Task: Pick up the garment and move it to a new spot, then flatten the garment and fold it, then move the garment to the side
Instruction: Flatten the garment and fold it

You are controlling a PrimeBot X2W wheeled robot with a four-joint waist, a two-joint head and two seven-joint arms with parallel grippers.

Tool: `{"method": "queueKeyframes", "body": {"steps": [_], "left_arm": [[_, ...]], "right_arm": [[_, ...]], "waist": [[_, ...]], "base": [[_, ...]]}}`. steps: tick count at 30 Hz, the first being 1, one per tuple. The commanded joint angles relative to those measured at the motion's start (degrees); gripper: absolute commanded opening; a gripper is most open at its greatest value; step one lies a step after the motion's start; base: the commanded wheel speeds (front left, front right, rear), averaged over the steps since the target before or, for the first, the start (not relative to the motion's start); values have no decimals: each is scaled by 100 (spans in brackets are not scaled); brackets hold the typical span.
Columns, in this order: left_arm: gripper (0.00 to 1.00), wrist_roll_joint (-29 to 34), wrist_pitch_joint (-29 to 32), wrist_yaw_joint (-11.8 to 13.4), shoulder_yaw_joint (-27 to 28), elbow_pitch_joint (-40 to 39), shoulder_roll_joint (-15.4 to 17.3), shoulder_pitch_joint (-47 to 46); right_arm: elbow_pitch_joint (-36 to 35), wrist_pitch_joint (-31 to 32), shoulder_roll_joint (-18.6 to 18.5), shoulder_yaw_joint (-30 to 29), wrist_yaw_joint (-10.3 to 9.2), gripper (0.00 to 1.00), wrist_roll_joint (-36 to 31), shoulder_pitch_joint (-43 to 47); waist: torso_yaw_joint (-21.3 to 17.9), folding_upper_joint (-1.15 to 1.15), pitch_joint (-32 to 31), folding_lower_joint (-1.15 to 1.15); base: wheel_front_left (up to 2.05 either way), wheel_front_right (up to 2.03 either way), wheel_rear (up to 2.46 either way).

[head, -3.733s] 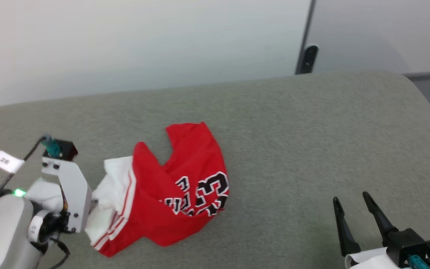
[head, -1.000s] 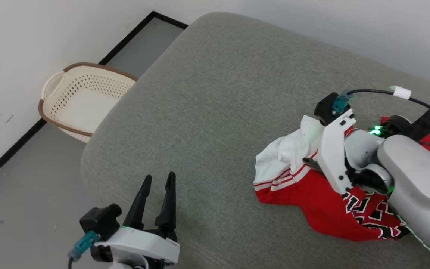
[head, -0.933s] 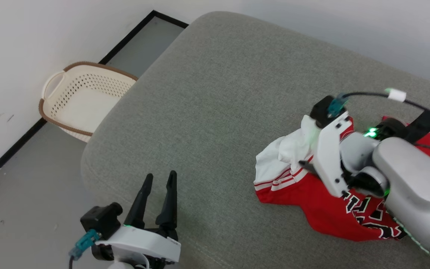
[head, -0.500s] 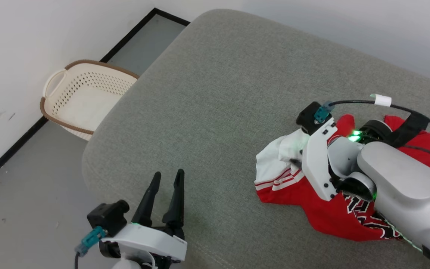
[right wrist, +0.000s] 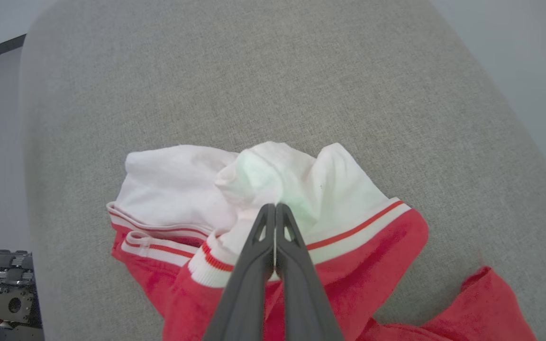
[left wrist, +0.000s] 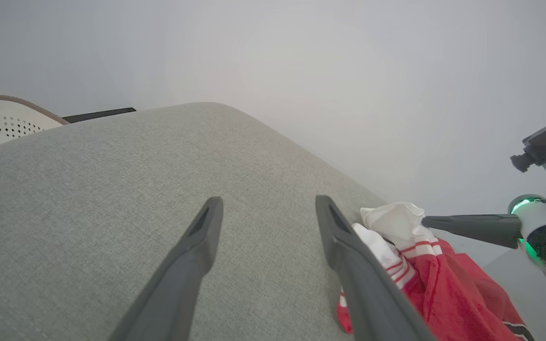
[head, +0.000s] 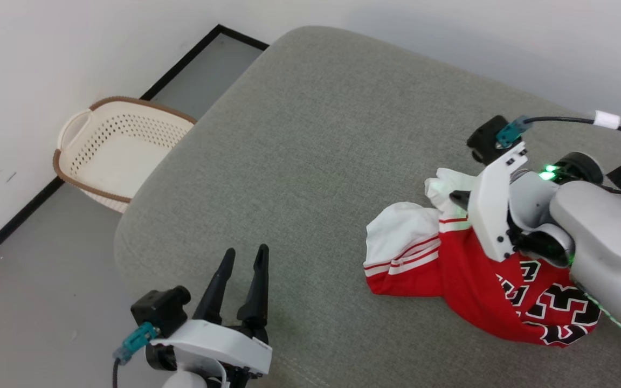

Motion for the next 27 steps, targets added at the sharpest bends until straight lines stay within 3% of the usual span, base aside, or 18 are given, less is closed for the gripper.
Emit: {"method": "queueKeyframes", "body": {"steps": [1, 13, 19, 27], "left_arm": [[100, 39, -4, -29, -17, 58, -2, -48], [100, 132, -4, -94, -127, 422, -2, -230], [100, 85, 10, -126, -312, 744, 94, -359], [100, -33, 11, -135, -393, 810, 232, -465]], "right_arm": [[29, -85, -70, -15, -6, 0, 113, -113], [91, -659, -869, -349, -6, 0, 473, 268], [95, -1065, -1450, -797, -6, 0, 811, 1107], [202, -1452, -1786, -1353, -6, 0, 984, 1940]], "waist": [[-33, 0, -66, 0], [-183, 0, -367, 0], [-336, 0, -624, 0], [-798, 0, -601, 0]], "base": [[0, 0, 0], [0, 0, 0], [0, 0, 0], [0, 0, 0]]}}
